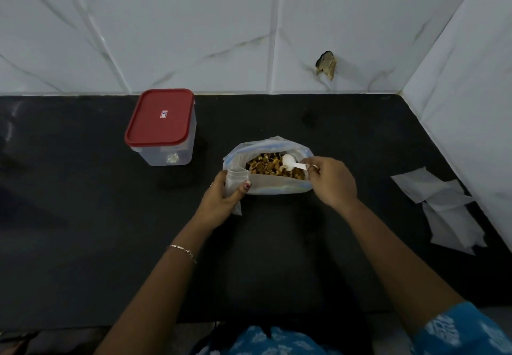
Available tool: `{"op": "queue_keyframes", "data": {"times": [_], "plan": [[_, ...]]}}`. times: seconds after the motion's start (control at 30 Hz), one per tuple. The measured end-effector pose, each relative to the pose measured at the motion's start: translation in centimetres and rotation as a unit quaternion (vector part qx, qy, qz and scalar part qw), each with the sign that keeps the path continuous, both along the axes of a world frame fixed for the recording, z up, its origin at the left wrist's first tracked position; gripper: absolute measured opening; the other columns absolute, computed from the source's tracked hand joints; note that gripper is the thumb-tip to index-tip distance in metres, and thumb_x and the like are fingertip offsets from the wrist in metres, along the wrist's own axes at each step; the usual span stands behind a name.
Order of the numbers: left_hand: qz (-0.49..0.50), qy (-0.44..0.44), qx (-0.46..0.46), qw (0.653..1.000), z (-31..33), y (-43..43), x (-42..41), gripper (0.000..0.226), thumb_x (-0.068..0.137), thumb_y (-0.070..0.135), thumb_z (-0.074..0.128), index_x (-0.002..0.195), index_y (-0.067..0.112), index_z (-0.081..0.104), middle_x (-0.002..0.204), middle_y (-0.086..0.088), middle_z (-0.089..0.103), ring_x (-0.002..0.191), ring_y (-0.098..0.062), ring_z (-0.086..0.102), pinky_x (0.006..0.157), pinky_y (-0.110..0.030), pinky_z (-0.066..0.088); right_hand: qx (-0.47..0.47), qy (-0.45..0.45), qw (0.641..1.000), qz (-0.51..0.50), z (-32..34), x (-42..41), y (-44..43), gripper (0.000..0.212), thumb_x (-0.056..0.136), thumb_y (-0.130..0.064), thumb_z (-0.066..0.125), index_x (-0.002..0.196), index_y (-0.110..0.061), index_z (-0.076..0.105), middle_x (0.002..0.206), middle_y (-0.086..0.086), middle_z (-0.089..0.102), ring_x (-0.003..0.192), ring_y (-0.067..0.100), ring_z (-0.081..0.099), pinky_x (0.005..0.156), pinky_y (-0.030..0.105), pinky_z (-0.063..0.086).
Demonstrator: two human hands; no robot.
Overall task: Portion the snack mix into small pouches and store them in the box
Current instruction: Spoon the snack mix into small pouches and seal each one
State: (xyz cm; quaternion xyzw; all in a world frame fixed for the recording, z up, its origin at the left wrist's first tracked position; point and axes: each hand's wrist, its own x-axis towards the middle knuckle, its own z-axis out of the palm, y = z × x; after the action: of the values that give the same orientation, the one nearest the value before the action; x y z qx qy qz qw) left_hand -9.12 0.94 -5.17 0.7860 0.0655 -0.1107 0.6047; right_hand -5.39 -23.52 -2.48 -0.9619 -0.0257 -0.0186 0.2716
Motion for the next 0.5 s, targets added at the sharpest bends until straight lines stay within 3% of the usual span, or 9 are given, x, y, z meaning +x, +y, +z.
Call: {"op": "queue_keyframes", "data": {"times": [0.1, 0.17, 0.3, 0.4, 0.43, 0.5], "plan": [[0.010, -0.002, -0.017, 1.000, 0.0, -0.1, -0.1, 0.041, 0.088, 0.041, 0.062, 0.124, 0.035, 0.042, 0.124, 0.008, 0.053, 0.114, -0.009, 0.053, 0.090, -0.029, 0.049, -0.185, -0.092, 0.976, 0.073, 0.2, -1.1, 0.3, 0.033, 0.094, -0.018, 0.057, 0.127, -0.019, 0.060, 0.110, 0.001, 0.066, 0.088, 0.014, 0.064, 0.071, 0.027, 0.053], [0.015, 0.000, -0.026, 1.000, 0.0, -0.3, -0.2, 0.042, 0.089, 0.040, 0.061, 0.125, 0.032, 0.043, 0.119, 0.012, 0.054, 0.110, -0.006, 0.054, 0.081, -0.021, 0.048, -0.234, -0.095, 0.962, 0.105, 0.1, -1.7, 1.1, 0.033, 0.093, -0.017, 0.058, 0.126, -0.018, 0.058, 0.106, 0.002, 0.065, 0.085, 0.016, 0.065, 0.070, 0.029, 0.054], [0.013, 0.002, -0.037, 0.999, 0.1, -0.3, -0.3, 0.043, 0.089, 0.040, 0.061, 0.127, 0.032, 0.043, 0.120, 0.013, 0.053, 0.109, -0.004, 0.053, 0.079, -0.019, 0.046, -0.122, -0.063, 0.989, 0.049, -0.3, -1.6, 1.8, 0.031, 0.098, -0.017, 0.050, 0.127, -0.020, 0.060, 0.104, 0.001, 0.068, 0.084, 0.015, 0.064, 0.068, 0.029, 0.053], [0.010, 0.001, -0.047, 0.999, 0.1, -0.4, -0.3, 0.041, 0.089, 0.038, 0.061, 0.125, 0.036, 0.042, 0.120, 0.015, 0.053, 0.109, -0.004, 0.053, 0.081, -0.020, 0.046, 0.086, 0.100, 0.991, -0.033, -0.5, -0.3, 1.1, 0.029, 0.099, -0.020, 0.048, 0.123, -0.022, 0.063, 0.098, -0.001, 0.068, 0.071, 0.009, 0.059, 0.056, 0.023, 0.041], [0.010, 0.000, -0.048, 0.999, 0.1, -0.4, -0.4, 0.040, 0.089, 0.038, 0.061, 0.123, 0.037, 0.042, 0.118, 0.016, 0.052, 0.108, -0.003, 0.052, 0.081, -0.019, 0.045, 0.092, 0.115, 0.988, -0.040, -0.4, -0.3, 0.8, 0.028, 0.099, -0.021, 0.048, 0.123, -0.022, 0.064, 0.097, -0.001, 0.067, 0.071, 0.010, 0.060, 0.056, 0.023, 0.041], [0.013, -0.001, -0.052, 0.999, 0.1, -0.5, -0.4, 0.039, 0.089, 0.038, 0.062, 0.123, 0.037, 0.042, 0.118, 0.017, 0.052, 0.107, -0.002, 0.052, 0.080, -0.018, 0.045, -0.041, 0.044, 0.998, -0.021, 0.0, -1.0, 0.7, 0.030, 0.098, -0.021, 0.050, 0.126, -0.024, 0.061, 0.103, -0.001, 0.067, 0.080, 0.012, 0.063, 0.063, 0.024, 0.048]]}}
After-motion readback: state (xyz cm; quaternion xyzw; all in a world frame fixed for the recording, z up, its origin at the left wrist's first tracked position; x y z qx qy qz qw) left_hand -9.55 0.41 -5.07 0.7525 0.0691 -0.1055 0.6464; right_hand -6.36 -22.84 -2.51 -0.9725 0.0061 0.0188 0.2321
